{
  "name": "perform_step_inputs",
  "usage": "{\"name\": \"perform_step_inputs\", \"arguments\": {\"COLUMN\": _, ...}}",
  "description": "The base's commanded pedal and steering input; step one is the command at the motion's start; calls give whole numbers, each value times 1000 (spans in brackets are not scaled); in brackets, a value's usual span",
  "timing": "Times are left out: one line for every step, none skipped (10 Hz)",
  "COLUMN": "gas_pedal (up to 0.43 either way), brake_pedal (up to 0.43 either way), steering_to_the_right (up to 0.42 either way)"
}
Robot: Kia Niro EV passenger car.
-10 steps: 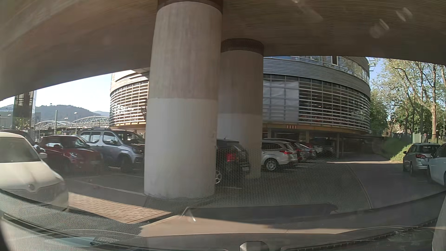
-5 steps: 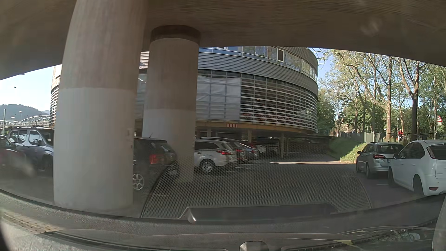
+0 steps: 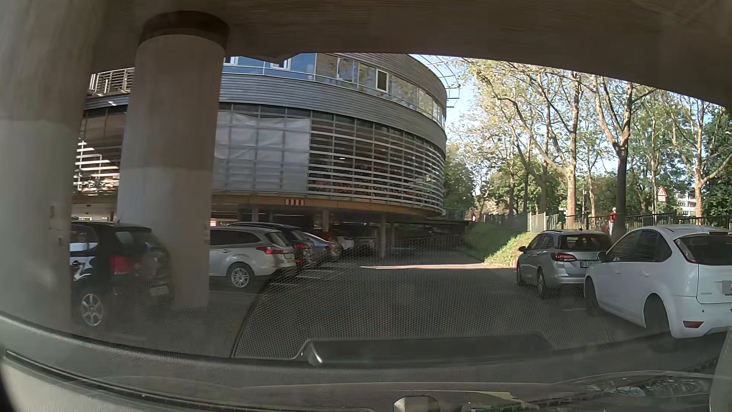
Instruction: Follow the waypoints while adhering to traffic rules and regulations
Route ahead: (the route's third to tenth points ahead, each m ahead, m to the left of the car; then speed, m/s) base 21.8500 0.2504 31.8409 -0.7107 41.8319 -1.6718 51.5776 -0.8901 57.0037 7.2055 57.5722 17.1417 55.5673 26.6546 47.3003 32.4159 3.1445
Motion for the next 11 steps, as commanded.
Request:
{"name": "perform_step_inputs", "arguments": {"gas_pedal": 87, "brake_pedal": 0, "steering_to_the_right": 344}}
{"name": "perform_step_inputs", "arguments": {"gas_pedal": 87, "brake_pedal": 0, "steering_to_the_right": 308}}
{"name": "perform_step_inputs", "arguments": {"gas_pedal": 87, "brake_pedal": 0, "steering_to_the_right": 260}}
{"name": "perform_step_inputs", "arguments": {"gas_pedal": 87, "brake_pedal": 0, "steering_to_the_right": 221}}
{"name": "perform_step_inputs", "arguments": {"gas_pedal": 87, "brake_pedal": 0, "steering_to_the_right": 187}}
{"name": "perform_step_inputs", "arguments": {"gas_pedal": 87, "brake_pedal": 0, "steering_to_the_right": 145}}
{"name": "perform_step_inputs", "arguments": {"gas_pedal": 87, "brake_pedal": 0, "steering_to_the_right": 111}}
{"name": "perform_step_inputs", "arguments": {"gas_pedal": 87, "brake_pedal": 0, "steering_to_the_right": 74}}
{"name": "perform_step_inputs", "arguments": {"gas_pedal": 87, "brake_pedal": 0, "steering_to_the_right": 45}}
{"name": "perform_step_inputs", "arguments": {"gas_pedal": 87, "brake_pedal": 0, "steering_to_the_right": 16}}
{"name": "perform_step_inputs", "arguments": {"gas_pedal": 79, "brake_pedal": 0, "steering_to_the_right": -10}}
